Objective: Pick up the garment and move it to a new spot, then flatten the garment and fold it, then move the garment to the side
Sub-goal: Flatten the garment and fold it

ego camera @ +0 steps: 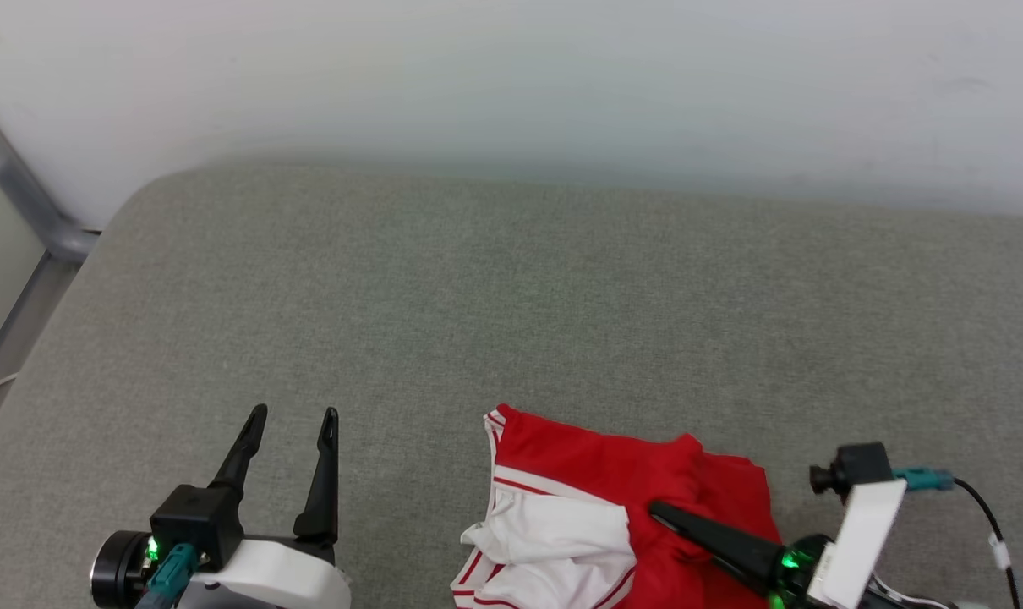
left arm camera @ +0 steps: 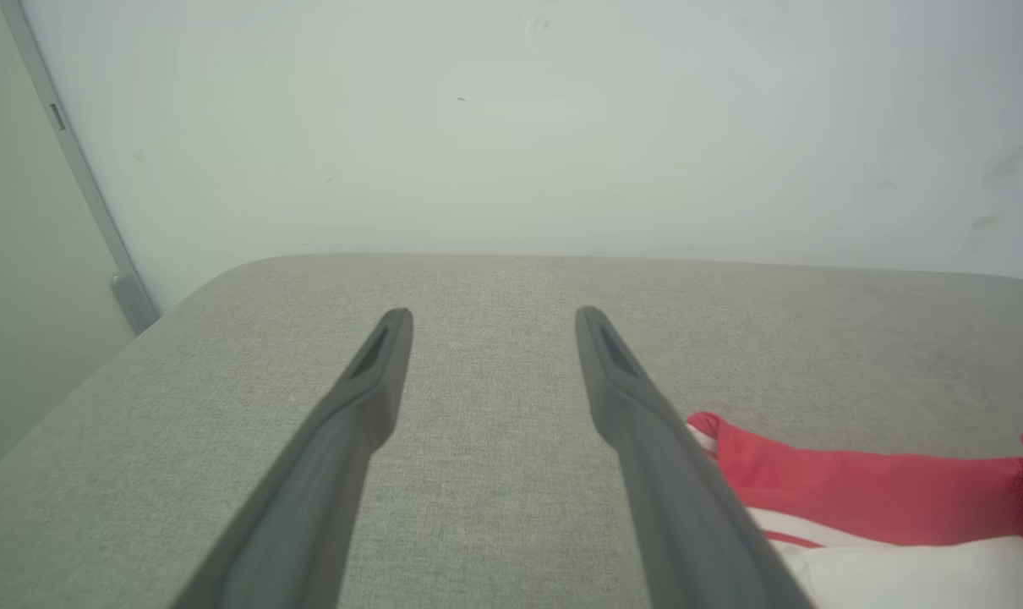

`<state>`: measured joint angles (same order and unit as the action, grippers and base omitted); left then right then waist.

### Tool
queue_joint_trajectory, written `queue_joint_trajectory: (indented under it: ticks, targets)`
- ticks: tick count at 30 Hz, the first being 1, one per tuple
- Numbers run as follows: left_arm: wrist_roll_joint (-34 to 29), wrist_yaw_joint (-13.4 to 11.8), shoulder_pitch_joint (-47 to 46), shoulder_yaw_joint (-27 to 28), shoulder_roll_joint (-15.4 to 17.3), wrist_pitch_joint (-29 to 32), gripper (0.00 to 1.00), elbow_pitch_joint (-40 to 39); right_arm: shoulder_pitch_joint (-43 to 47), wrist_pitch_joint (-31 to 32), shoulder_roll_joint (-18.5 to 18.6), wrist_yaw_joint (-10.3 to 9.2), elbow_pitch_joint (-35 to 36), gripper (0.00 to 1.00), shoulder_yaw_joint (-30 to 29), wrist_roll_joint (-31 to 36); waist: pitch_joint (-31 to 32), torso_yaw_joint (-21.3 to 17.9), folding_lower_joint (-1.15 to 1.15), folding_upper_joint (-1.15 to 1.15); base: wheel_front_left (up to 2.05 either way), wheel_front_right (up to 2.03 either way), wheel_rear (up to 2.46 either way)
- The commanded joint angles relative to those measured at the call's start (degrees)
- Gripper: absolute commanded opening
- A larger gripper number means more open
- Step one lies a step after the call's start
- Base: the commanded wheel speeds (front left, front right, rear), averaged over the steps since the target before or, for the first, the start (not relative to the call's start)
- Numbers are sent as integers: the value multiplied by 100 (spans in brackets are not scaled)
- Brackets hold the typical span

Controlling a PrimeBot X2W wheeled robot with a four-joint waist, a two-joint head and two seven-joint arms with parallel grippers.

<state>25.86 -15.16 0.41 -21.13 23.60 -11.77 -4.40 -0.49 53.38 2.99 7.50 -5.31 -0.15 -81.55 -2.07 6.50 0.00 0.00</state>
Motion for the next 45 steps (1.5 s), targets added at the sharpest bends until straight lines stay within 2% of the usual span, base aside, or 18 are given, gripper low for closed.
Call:
queue_joint_trajectory:
  ticks: [1,8,14,15,16,17,18,19,26,30,34,38,44,45]
  targets:
    - [-29,25,-123,3,-17,-40,100,17,-192,-189,-17,-3,-60,0,181,-89,-104,85,0,0,0,0,0]
    - [-15,114,-355,-27,-149,-158,100,125,-659,-1001,-16,-3,-458,0,1120,125,-416,215,0,0,0,0,0]
    - [-13,224,-565,-26,-249,-247,100,269,-927,-1437,-13,-3,-863,2,1628,489,-670,247,0,0,0,0,0]
    - [-11,246,-588,-20,-264,-257,100,300,-956,-1542,-10,-3,-917,38,1659,593,-697,244,0,0,0,0,0]
    - [-15,255,-605,-13,-280,-268,100,339,-993,-1618,-8,-3,-949,52,1706,651,-717,236,0,0,0,0,0]
    - [-14,269,-620,-9,-296,-273,100,371,-1008,-1661,-10,-3,-986,58,1756,665,-732,227,0,0,0,0,0]
    - [-14,288,-642,-2,-310,-288,100,399,-1012,-1699,-11,-3,-1020,76,1798,674,-737,217,0,0,0,0,0]
    - [-19,296,-661,9,-320,-299,100,425,-1024,-1731,1,-3,-1035,100,1835,699,-741,205,0,0,0,0,0]
    - [-76,376,-671,61,-349,-328,100,543,-1156,-2072,136,-3,-721,100,2025,719,-683,91,0,0,0,0,0]
    - [-100,386,-590,103,-347,-341,100,576,-1220,-2584,358,-3,-326,100,2067,1040,-555,7,0,0,0,0,0]
    - [-140,363,-522,140,-331,-344,100,582,-1227,-3475,612,-3,-166,100,1961,1846,-414,-85,0,0,0,0,0]
    - [-176,309,-419,188,-303,-348,100,587,-1132,-4270,786,-3,-197,100,1583,2780,-281,-193,0,0,0,0,0]
    - [-203,224,-274,263,-238,-350,100,624,-854,-4935,845,-3,18,100,738,4450,-87,-414,0,0,0,0,0]
    - [-199,211,-261,276,-231,-350,100,620,-769,-4984,765,-3,107,100,617,4677,-58,-455,0,0,0,0,0]
